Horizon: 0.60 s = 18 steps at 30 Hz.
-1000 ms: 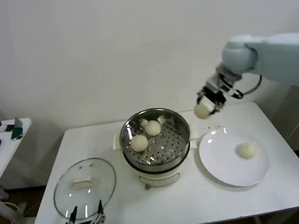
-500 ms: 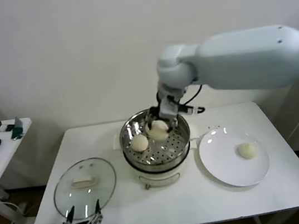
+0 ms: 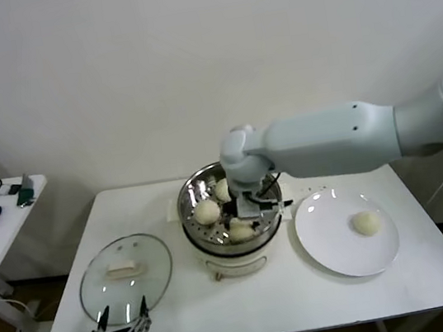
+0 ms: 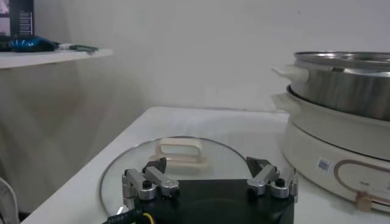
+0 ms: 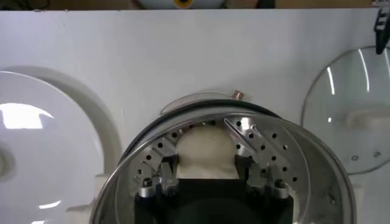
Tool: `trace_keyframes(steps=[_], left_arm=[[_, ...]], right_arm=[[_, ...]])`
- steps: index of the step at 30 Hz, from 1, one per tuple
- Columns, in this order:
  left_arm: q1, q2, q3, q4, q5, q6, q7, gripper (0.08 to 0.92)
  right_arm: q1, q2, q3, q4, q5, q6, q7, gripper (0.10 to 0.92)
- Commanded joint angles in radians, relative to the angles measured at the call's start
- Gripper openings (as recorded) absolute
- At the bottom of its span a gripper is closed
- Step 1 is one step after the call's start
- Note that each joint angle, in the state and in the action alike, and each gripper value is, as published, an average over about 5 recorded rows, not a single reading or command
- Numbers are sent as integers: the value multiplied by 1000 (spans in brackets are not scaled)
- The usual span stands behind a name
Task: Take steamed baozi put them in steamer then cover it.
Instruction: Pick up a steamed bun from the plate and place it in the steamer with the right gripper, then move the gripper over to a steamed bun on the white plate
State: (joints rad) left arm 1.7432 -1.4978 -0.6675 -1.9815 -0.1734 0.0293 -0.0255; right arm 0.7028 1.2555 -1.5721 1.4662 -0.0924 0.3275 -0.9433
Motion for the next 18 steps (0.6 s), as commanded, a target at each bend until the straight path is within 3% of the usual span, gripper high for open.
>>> trace_keyframes(steps=[1,5,9,15,18], left_arm=[[1,0,-1,2,0,-1,-2,823],[1,0,0,-3,0,1,-3,823],[2,-1,1,-8,1,2,-2,823],[4,6,10,-8,9,-4,-2,823],[1,9,11,-7,8,-5,-2,823]], right_arm=[[-65,24,13,-50,-54,17,32,666],[-4,1,24,-52,-1,35,24,758],[127,-51,21,-91,159,53,-47,815],[369,-221,-121,-193,671,-92,-220,822],[427,-347,-225,-203,803,-199,-242,823]])
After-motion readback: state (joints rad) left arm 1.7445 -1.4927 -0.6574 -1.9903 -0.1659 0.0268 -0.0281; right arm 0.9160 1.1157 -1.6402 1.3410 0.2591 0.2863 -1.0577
